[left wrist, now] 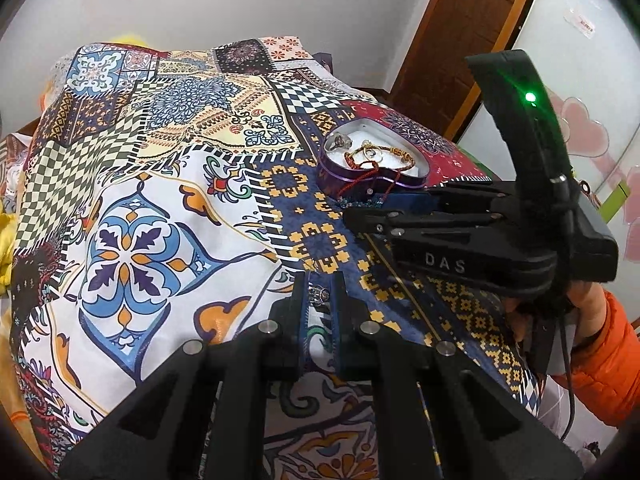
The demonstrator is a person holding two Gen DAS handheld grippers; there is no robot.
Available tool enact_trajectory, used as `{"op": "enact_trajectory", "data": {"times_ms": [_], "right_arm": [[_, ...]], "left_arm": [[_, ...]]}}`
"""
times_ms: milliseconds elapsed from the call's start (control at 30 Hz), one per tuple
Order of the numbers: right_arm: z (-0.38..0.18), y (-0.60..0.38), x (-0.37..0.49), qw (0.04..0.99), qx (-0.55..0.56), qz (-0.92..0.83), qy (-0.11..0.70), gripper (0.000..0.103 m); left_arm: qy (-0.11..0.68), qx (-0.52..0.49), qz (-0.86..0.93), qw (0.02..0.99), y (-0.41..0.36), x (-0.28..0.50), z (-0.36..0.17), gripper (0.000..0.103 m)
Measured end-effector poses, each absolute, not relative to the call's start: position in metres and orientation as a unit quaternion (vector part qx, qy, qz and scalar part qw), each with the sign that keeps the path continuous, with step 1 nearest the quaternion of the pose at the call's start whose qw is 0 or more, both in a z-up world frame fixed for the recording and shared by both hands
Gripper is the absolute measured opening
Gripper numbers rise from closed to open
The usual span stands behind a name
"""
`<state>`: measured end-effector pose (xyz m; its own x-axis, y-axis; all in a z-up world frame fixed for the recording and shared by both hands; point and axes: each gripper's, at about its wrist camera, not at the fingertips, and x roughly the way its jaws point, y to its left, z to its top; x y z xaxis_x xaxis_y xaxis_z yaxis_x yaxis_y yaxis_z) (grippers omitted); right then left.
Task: Organize jewelry
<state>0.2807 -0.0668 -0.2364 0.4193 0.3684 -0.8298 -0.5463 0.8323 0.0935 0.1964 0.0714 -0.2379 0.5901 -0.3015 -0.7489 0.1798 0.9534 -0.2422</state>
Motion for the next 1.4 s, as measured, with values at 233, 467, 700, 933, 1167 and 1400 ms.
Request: {"op": "enact_trajectory", "data": {"times_ms": [233, 467, 700, 933, 1167, 1400], "right_arm": [[-0.236, -0.066, 0.285, 0.836, -0.105, 0.282, 0.459, 0.007], [-0.216, -0.071, 0.266, 0.845, -0.112, 0.306, 0.424, 0.007], [-0.194, -0.083, 0.269, 0.858, -0.089, 0.31, 0.4, 0.007], [-0.176, -0.101, 0.28, 0.874, -0.062, 0.302, 0.375, 0.007], [-0.159, -0.112, 0.295, 0.886, -0.052, 0.295, 0.354, 0.007], [-0.139, -0.111, 0.303, 0.894, -0.055, 0.303, 0.325, 0.007]], "left_arm": [[0.431, -0.07, -0.128, 0.89, 0.073, 0.2, -0.238, 0.009], [0.431, -0.073, -0.112, 0.893, 0.08, 0.207, -0.234, 0.009], [0.423, -0.085, -0.101, 0.896, 0.087, 0.22, -0.225, 0.009], [0.405, -0.08, -0.097, 0.905, 0.082, 0.233, -0.207, 0.009], [0.388, -0.068, -0.104, 0.913, 0.069, 0.251, -0.188, 0.009], [0.38, -0.058, -0.114, 0.916, 0.056, 0.271, -0.179, 0.009]]}}
